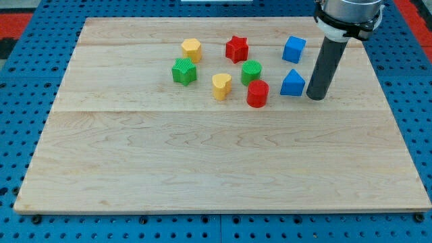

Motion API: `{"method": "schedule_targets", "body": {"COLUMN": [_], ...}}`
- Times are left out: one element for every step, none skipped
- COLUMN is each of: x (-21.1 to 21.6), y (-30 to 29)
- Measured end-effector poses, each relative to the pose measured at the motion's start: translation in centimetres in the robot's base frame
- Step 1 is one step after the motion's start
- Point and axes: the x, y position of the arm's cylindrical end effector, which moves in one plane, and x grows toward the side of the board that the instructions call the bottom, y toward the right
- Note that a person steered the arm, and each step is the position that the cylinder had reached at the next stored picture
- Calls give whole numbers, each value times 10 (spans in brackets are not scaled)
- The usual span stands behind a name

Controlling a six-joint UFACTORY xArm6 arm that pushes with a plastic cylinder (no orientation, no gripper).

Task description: Move the blue triangle down to the blue cube

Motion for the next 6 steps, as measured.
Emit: {"method": "schedule_targets", "body": {"x": [0,0,0,-5,-20,-29], "y": [-38,-46,-47,-45,-39,-34]}}
